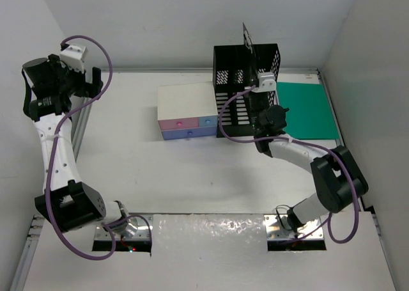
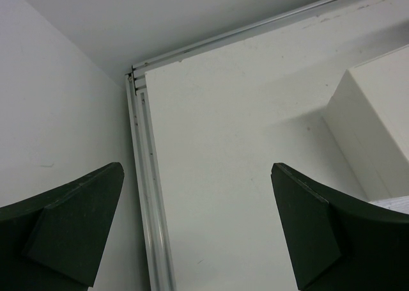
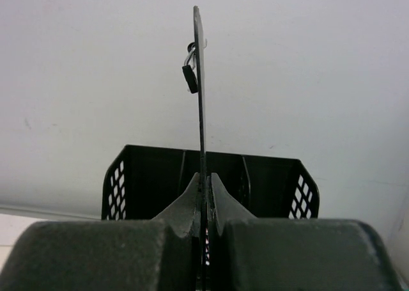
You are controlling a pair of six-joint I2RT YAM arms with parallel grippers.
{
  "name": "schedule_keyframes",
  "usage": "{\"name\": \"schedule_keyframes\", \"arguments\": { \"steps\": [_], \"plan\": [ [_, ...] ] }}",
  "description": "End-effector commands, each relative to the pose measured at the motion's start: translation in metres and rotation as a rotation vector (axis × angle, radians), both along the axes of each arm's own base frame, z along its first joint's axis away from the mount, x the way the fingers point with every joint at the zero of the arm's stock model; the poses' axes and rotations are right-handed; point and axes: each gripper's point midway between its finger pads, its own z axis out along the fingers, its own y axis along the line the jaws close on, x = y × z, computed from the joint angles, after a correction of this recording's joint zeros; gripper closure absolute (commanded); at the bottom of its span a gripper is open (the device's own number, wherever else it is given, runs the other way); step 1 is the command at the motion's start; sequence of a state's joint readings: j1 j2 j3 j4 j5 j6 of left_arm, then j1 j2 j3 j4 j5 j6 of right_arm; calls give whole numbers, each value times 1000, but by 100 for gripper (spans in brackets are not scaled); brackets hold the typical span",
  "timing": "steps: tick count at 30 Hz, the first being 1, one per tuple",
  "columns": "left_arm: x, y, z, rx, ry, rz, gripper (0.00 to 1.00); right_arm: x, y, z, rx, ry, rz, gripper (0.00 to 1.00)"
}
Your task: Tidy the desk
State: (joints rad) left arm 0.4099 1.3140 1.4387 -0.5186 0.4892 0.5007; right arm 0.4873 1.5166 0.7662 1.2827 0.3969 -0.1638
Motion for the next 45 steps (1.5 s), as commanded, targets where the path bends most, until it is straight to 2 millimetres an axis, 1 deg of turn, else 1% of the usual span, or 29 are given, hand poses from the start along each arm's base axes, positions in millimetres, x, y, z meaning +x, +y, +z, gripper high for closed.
{"name": "schedule_keyframes", "arguments": {
  "steps": [1,4,6,8,11,16,17,20,21,22,23,25,27,28,29,30,31,32,34,35,36,37,38,39,40,41,42,44,45],
  "plan": [
    [5,-4,12,19,-44,-14,0,-40,-15,109,202,-432,33,100],
    [4,-3,10,19,-37,-12,0,-29,-10,114,218,-444,43,100],
    [4,-2,8,21,-32,-11,0,-18,-6,106,222,-425,39,100],
    [4,-1,7,30,-31,-9,0,-12,-5,109,229,-433,37,100],
    [3,1,3,42,-22,-2,0,-2,-1,103,210,-424,29,100],
    [4,3,-4,51,-10,3,0,8,4,75,178,-363,20,100],
    [4,4,-4,51,-11,5,0,12,4,63,158,-335,11,100],
    [4,4,-6,51,-10,5,0,16,5,43,118,-292,-5,100],
    [4,4,-6,50,-9,5,0,17,2,30,97,-261,-24,99],
    [4,4,-6,50,-9,5,0,15,0,24,84,-247,-34,82],
    [4,4,-5,53,-12,4,0,13,-4,20,81,-236,-47,78],
    [4,4,-4,54,-14,4,0,3,-15,17,93,-217,-80,72],
    [5,3,-4,53,-15,0,0,0,-18,13,61,-194,-95,69],
    [4,3,-4,52,-14,0,0,-4,-21,19,60,-192,-100,67],
    [4,3,-4,50,-15,-1,0,1,-19,7,17,-121,-101,66],
    [4,2,-4,52,-14,-3,0,3,-19,6,6,-86,-101,64],
    [4,1,-6,48,-11,-9,0,1,-19,14,3,-69,-97,63],
    [3,1,-6,49,-12,-11,0,10,-15,-6,-53,43,-91,60],
    [3,0,-8,49,-7,-17,0,18,-11,3,-73,94,-88,59],
    [2,0,-8,53,-7,-17,0,25,-9,-12,-116,187,-91,59],
    [2,0,-7,54,-9,-19,0,32,-6,7,-106,183,-91,56],
    [2,0,-9,56,-7,-20,0,38,-2,12,-121,215,-89,55],
    [2,0,-8,58,-8,-19,0,48,2,-17,-191,349,-86,55],
    [1,0,-8,61,-10,-21,0,58,8,18,-164,321,-71,55],
    [1,0,-8,64,-9,-21,0,65,12,22,-178,352,-62,55],
    [-1,0,-8,67,-10,-20,0,71,15,35,-184,396,-56,55],
    [-2,0,-9,72,-10,-20,0,84,21,20,-207,452,-47,57],
    [-5,-1,-10,87,-12,-21,0,91,23,22,-231,525,-42,60],
    [-5,1,-9,96,-18,-16,0,100,25,11,-243,560,-41,61]
  ]
}}
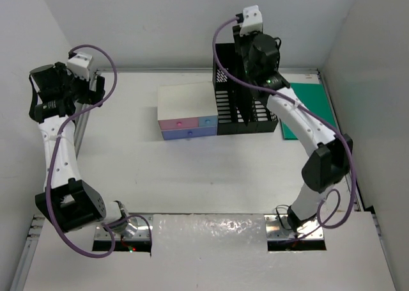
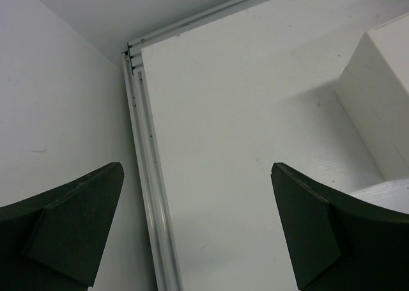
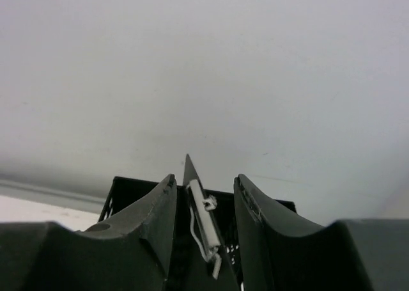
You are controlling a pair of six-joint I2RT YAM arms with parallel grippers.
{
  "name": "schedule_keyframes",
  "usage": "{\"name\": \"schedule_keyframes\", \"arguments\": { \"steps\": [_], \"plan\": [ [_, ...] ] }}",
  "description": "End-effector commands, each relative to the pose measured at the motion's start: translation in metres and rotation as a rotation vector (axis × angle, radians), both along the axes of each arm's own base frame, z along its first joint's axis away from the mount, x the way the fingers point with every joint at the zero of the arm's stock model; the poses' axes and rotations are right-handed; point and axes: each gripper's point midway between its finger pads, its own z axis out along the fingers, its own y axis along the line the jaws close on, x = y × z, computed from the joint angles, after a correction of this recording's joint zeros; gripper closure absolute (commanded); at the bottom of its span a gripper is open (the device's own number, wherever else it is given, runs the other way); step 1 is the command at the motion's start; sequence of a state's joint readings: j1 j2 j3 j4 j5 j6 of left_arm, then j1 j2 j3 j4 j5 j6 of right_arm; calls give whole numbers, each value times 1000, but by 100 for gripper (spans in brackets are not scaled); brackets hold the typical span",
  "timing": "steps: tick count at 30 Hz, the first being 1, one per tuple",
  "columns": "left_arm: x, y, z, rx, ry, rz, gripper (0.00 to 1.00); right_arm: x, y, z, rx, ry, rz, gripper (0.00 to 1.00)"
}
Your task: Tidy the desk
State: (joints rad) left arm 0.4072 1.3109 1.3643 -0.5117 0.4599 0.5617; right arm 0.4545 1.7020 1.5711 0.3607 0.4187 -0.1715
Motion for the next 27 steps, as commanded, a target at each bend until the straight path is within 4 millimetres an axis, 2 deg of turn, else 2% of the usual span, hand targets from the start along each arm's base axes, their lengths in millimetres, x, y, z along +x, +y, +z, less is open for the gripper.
{"name": "schedule_keyframes", "arguments": {
  "steps": [1,2,3,6,7,11,16,18,21,22,23,25,26,27],
  "plan": [
    [-3,-3,17,58,-68,-14,0,10,2,-80,-122,352,13,61],
    [-4,-3,17,66,-71,-15,0,12,3,-73,-109,350,15,60],
    [-4,-2,17,75,-75,-13,0,14,6,-78,-111,368,28,59],
    [-4,-1,13,82,-67,-12,0,12,9,-78,-98,388,55,53],
    [-5,0,12,83,-64,-10,0,11,10,-73,-100,390,68,45],
    [-4,-1,10,87,-63,-17,0,10,7,-55,-124,379,60,25],
    [-4,-2,8,84,-63,-24,0,1,11,-29,-154,339,119,19],
    [-3,-1,8,84,-63,-24,0,-9,8,-12,-157,308,126,17],
    [-2,-1,8,81,-60,-25,0,-31,-8,15,-133,264,92,11],
    [-2,-1,8,82,-60,-24,0,-31,-13,15,-132,265,67,10],
    [-3,-2,8,81,-60,-25,0,-38,-22,23,-121,255,40,9],
    [-2,-2,8,79,-61,-29,0,-43,-36,30,-106,274,-2,6],
    [-2,-3,7,74,-57,-30,0,-42,-49,34,-92,288,-21,5],
    [-2,-3,8,72,-59,-33,0,-32,-47,20,-83,336,14,4]
  ]
}}
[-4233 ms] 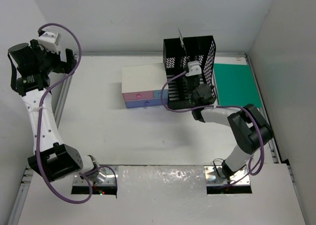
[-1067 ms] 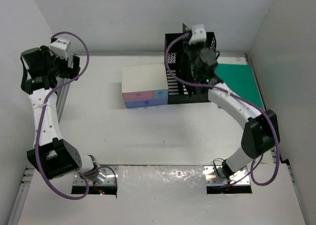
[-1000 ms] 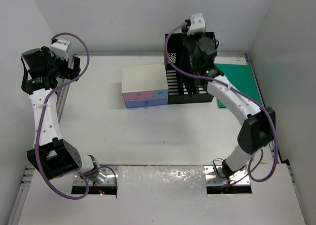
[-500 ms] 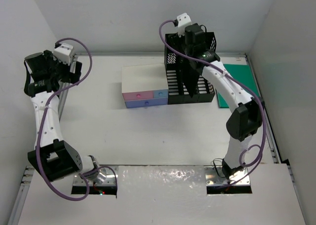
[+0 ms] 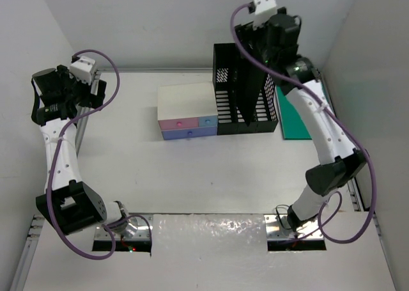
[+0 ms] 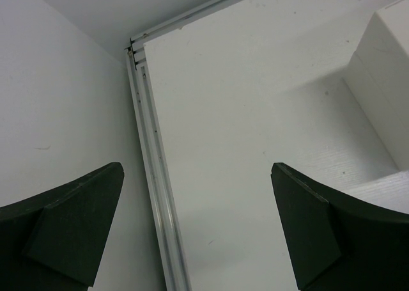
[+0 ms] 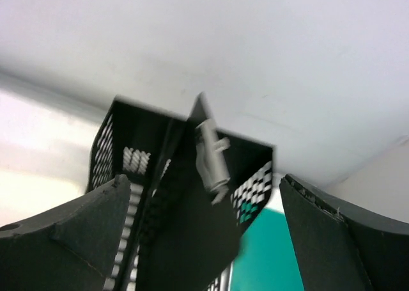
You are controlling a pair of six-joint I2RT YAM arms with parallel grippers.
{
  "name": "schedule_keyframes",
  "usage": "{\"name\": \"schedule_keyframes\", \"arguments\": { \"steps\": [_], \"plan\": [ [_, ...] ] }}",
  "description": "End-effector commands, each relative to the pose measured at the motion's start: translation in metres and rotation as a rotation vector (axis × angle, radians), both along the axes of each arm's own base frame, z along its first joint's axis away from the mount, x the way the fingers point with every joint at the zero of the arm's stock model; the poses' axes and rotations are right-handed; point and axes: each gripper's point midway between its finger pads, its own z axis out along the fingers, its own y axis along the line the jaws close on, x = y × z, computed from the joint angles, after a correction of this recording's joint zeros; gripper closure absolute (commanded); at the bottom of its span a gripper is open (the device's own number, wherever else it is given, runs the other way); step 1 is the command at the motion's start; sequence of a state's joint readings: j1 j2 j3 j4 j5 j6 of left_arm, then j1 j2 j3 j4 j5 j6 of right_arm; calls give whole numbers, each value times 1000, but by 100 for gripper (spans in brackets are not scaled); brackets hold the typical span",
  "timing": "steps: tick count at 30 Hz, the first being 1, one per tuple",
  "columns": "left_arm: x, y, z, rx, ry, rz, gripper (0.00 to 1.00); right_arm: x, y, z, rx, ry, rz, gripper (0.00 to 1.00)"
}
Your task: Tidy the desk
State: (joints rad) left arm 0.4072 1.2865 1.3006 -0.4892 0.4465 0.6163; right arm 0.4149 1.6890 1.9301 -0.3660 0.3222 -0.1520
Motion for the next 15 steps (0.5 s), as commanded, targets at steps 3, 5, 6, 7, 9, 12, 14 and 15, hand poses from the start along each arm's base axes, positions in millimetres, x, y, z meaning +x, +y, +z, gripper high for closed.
{"name": "schedule_keyframes", "arguments": {
  "steps": [3,5,6,7,9,12,14,15],
  "plan": [
    [3,-7,22,15,-70,-32,0,22,-46,-14,148,175,-28,2],
    [2,-8,20,7,-65,-33,0,25,-38,-33,196,263,38,2],
    [2,-8,19,7,-63,-32,0,27,-35,-45,194,291,55,2],
    [2,-8,18,7,-63,-32,0,26,-24,-61,202,333,111,2],
    [2,-8,16,5,-58,-29,0,25,-18,-69,211,343,142,3],
    [3,-8,15,4,-54,-30,0,22,-13,-74,220,334,170,7],
    [3,-8,13,1,-50,-30,0,20,-13,-73,223,321,175,9],
    [3,-8,12,-3,-47,-30,0,21,-15,-73,223,317,168,10]
  ]
}}
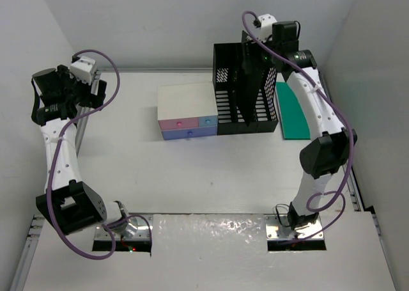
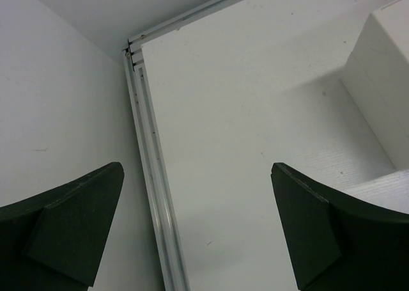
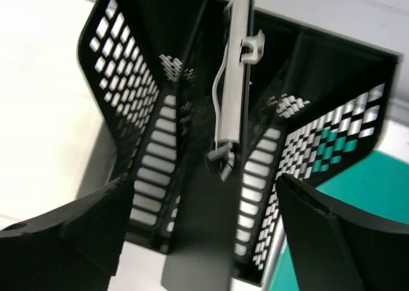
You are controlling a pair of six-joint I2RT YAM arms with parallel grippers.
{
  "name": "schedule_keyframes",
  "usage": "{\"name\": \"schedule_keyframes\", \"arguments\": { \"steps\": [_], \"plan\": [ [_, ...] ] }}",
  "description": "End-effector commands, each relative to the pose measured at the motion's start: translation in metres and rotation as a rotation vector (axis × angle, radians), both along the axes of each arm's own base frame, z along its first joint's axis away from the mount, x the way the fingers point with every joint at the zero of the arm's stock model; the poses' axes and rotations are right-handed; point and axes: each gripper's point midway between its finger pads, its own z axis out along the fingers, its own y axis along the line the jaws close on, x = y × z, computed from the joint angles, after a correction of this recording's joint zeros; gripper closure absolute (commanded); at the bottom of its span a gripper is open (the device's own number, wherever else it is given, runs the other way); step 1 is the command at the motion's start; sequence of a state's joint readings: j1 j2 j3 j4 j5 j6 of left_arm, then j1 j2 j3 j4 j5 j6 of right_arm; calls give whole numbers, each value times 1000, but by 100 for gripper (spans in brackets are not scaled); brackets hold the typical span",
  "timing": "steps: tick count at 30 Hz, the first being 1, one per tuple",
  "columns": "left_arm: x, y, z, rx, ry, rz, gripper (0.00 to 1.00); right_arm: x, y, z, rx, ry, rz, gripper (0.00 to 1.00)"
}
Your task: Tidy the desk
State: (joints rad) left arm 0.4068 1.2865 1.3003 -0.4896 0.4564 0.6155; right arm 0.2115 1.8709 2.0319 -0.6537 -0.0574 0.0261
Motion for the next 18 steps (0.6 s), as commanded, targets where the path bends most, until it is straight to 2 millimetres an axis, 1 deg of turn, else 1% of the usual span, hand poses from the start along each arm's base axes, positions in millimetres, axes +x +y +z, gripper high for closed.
{"name": "schedule_keyframes", "arguments": {
  "steps": [1,2,3,4,5,6,8,9,11,14,15,17,18],
  "plan": [
    [4,-7,11,-2,-44,-23,0,-4,10,37,62,-96,37,13],
    [4,-7,10,-6,-41,-24,0,-1,6,31,50,-85,16,17],
    [5,-7,10,-8,-41,-25,0,1,5,27,42,-77,5,29],
    [6,-7,9,-11,-41,-25,0,4,2,22,29,-69,-11,35],
    [6,-7,8,-14,-40,-26,0,10,-3,11,8,-54,-40,41],
    [7,-7,7,-16,-37,-27,0,14,-4,7,1,-55,-53,61],
    [8,-7,6,-17,-34,-27,0,20,-7,0,-16,-54,-68,85],
    [8,-6,6,-16,-34,-24,0,24,-7,-3,-25,-62,-68,100],
    [7,-5,5,-11,-30,-24,0,25,-5,-3,-22,-78,-56,100],
    [6,-5,4,-6,-23,-25,0,14,0,18,0,-183,-43,100],
    [6,-5,4,-4,-25,-26,0,5,0,35,13,-271,-43,100],
    [7,-5,4,-6,-23,-25,0,-8,-1,53,34,-370,-52,100],
    [7,-6,5,-8,-24,-26,0,-22,-5,71,23,-476,-49,100]
  ]
}}
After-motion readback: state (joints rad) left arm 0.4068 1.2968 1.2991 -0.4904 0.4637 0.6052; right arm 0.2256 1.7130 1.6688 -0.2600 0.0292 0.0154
